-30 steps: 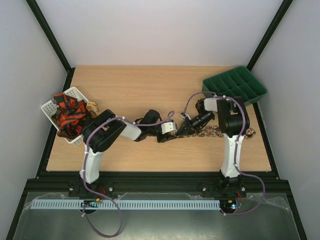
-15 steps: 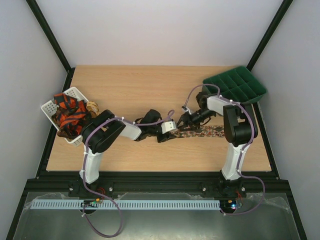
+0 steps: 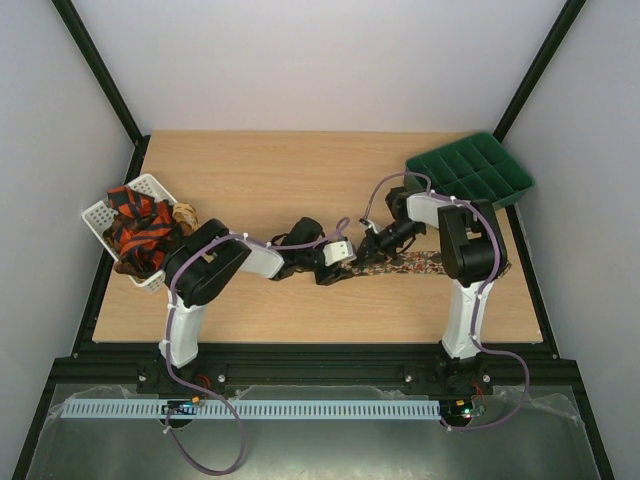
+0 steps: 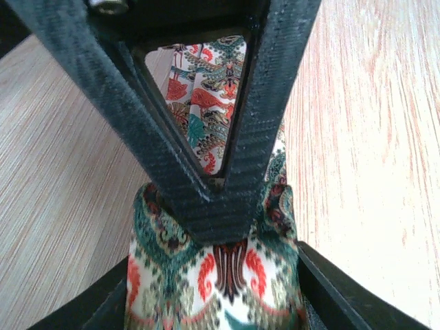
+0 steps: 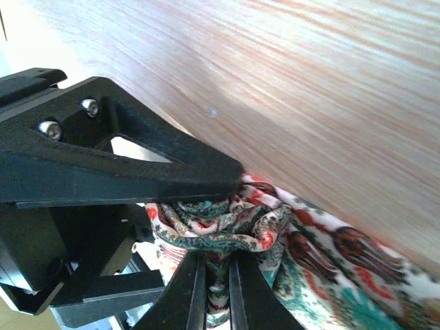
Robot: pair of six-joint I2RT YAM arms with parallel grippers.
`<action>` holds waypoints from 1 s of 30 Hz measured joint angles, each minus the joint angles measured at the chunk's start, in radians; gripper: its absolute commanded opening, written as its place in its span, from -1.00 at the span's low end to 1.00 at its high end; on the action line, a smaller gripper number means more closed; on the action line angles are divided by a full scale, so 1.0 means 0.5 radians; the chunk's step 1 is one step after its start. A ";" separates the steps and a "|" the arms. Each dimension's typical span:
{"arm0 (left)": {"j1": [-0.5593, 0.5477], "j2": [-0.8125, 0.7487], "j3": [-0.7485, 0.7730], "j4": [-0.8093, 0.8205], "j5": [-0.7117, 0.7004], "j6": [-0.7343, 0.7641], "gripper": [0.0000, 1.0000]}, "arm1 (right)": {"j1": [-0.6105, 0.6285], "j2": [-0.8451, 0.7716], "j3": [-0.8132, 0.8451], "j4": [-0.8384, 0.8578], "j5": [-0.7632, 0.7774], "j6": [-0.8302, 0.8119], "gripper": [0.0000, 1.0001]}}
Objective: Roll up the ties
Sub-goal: Roll the tie at the center of the board.
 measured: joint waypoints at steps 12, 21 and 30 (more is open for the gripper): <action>0.000 0.001 0.011 0.006 0.020 -0.035 0.45 | -0.161 0.107 -0.018 -0.046 -0.140 -0.099 -0.97; -0.008 0.033 0.044 0.036 0.018 -0.052 0.53 | -0.288 0.104 -0.082 -0.076 -0.170 -0.187 -0.97; -0.063 0.159 0.166 0.143 0.022 -0.141 0.38 | -0.295 0.101 -0.098 -0.064 -0.193 -0.188 -0.97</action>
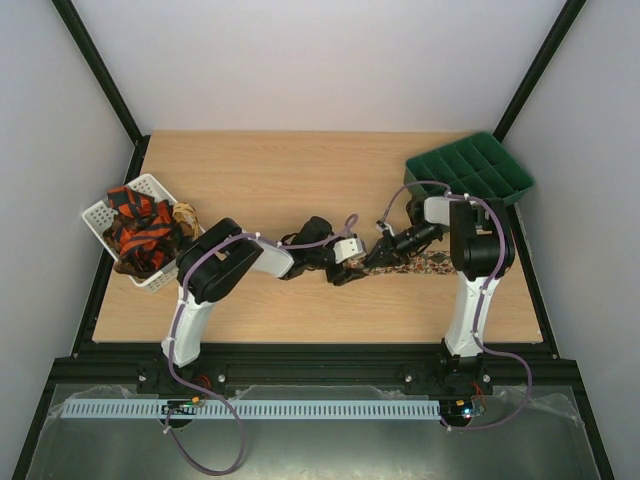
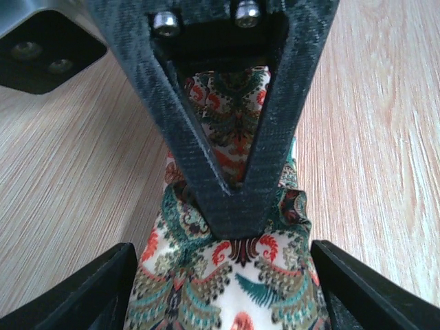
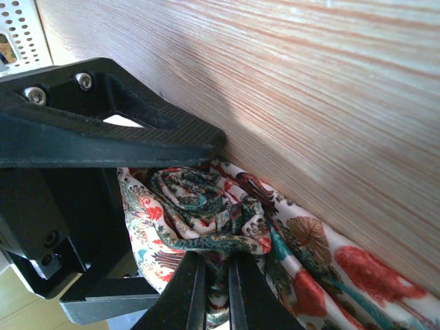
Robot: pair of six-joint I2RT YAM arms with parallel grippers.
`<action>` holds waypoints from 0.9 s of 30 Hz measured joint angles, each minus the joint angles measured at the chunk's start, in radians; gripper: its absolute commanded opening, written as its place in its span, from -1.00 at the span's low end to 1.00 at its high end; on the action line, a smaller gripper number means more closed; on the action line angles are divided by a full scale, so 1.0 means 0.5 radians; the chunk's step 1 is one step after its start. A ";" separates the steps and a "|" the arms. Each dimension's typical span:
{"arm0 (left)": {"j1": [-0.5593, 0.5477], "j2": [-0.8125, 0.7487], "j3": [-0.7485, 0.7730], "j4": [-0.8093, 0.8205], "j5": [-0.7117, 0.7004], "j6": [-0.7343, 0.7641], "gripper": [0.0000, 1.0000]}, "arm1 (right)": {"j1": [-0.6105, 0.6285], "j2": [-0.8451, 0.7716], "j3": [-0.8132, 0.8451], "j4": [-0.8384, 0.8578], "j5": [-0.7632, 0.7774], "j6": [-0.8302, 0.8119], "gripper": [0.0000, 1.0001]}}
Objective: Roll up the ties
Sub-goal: Roll the tie at the center of the board.
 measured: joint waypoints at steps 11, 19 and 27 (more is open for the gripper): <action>0.033 -0.083 -0.182 0.103 0.001 0.003 0.44 | 0.105 0.013 0.023 0.013 -0.055 0.086 -0.97; 0.053 -0.114 -0.235 0.116 -0.002 0.058 0.02 | 0.177 0.062 0.025 0.051 -0.143 0.154 -0.92; 0.057 -0.122 -0.231 0.080 0.006 0.095 -0.27 | 0.150 0.079 0.040 0.027 -0.195 0.179 -0.40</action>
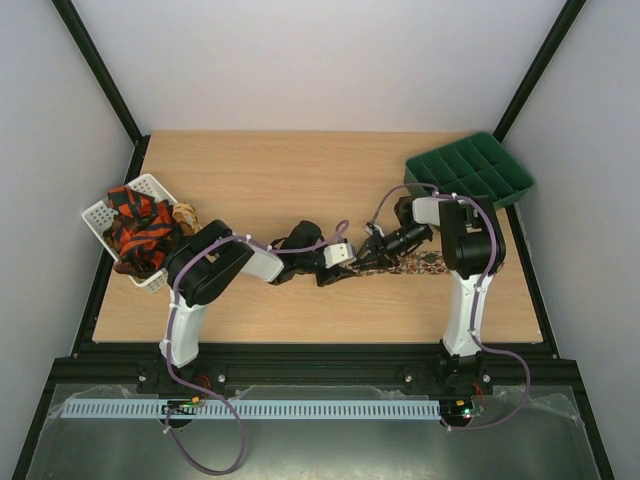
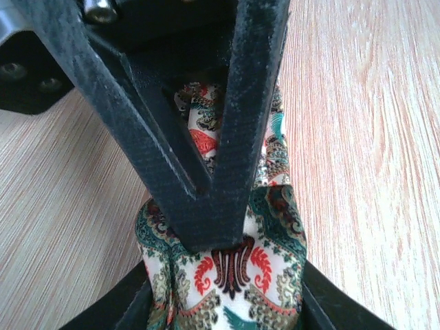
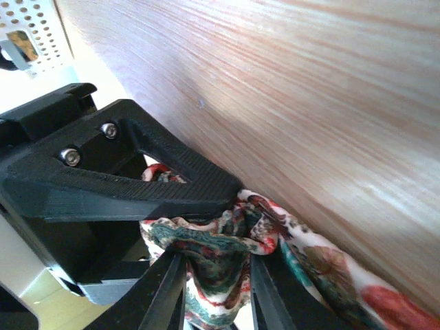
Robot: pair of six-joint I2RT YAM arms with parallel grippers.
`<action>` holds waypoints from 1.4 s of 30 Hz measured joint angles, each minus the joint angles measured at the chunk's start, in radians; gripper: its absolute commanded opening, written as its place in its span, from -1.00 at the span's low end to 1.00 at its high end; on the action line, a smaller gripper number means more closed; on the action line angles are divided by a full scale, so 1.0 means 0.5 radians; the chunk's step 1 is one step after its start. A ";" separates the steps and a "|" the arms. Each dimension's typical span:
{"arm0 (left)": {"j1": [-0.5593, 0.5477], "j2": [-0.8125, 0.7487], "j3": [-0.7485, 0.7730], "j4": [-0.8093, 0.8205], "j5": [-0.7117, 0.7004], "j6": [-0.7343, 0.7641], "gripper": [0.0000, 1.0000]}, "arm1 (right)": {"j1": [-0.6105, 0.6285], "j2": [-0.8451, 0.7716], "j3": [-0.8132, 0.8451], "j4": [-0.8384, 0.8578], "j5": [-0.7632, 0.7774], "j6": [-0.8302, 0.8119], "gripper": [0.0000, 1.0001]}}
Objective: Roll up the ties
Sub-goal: Roll the tie at the center of the board.
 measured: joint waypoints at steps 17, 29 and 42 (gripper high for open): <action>0.004 -0.025 -0.031 -0.011 -0.020 0.012 0.40 | 0.012 -0.069 -0.042 0.064 0.143 0.053 -0.97; 0.096 -0.084 -0.217 0.182 0.094 -0.070 0.44 | 0.001 -0.085 -0.052 0.078 0.217 0.056 -0.97; 0.029 0.098 -0.199 0.579 0.127 -0.298 -0.41 | 0.050 -0.148 -0.053 0.100 0.354 0.058 -0.60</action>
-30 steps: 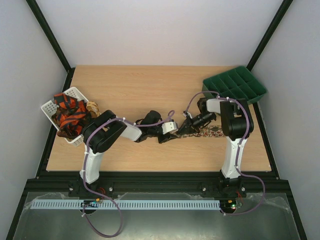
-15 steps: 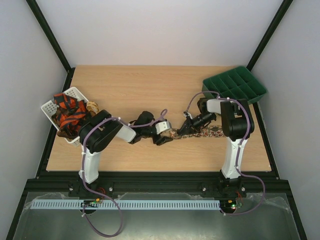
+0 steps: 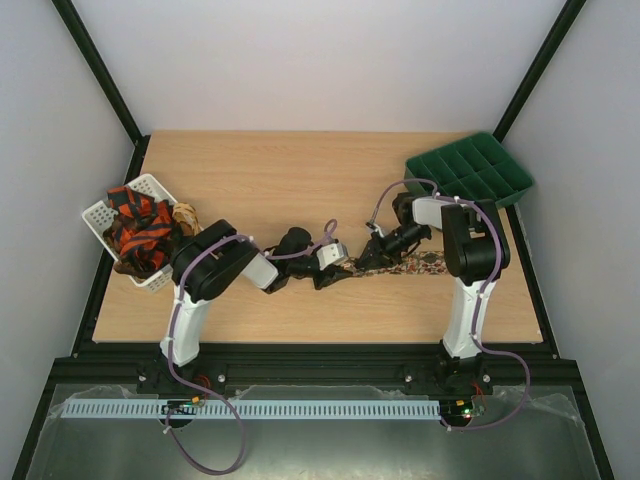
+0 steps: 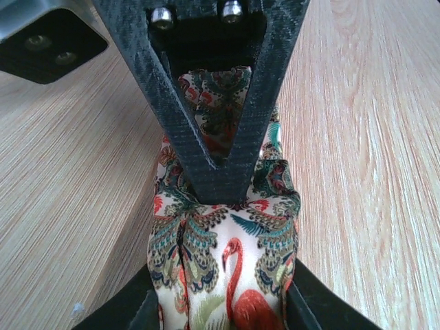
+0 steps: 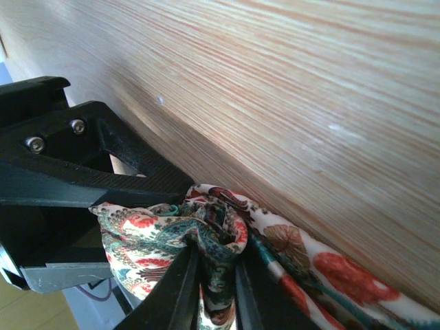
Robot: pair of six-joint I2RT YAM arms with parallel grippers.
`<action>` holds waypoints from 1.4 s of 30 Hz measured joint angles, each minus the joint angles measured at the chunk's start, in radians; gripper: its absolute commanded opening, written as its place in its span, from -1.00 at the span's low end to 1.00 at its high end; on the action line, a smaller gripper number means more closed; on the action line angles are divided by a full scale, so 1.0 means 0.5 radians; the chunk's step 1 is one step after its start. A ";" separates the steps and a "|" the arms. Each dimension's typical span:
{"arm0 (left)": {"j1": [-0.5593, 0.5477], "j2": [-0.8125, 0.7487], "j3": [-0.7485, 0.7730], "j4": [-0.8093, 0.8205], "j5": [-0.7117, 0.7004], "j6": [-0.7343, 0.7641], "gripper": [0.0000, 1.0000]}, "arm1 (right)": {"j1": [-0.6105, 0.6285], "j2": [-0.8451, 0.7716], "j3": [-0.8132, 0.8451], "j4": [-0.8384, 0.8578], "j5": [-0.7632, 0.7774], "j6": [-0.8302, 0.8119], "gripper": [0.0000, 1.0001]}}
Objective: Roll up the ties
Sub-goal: Roll the tie at the center of the board.
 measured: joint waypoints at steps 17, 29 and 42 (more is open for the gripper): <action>-0.004 -0.064 -0.046 -0.077 -0.074 0.111 0.23 | -0.016 -0.053 0.031 -0.092 0.140 -0.027 -0.97; 0.022 -0.119 -0.111 -0.074 -0.014 0.057 0.19 | -0.024 -0.030 0.030 -0.084 0.187 -0.071 -0.97; -0.055 -0.046 0.142 -0.138 0.019 -0.101 -0.20 | -0.024 -0.030 0.008 -0.057 0.160 -0.074 -0.97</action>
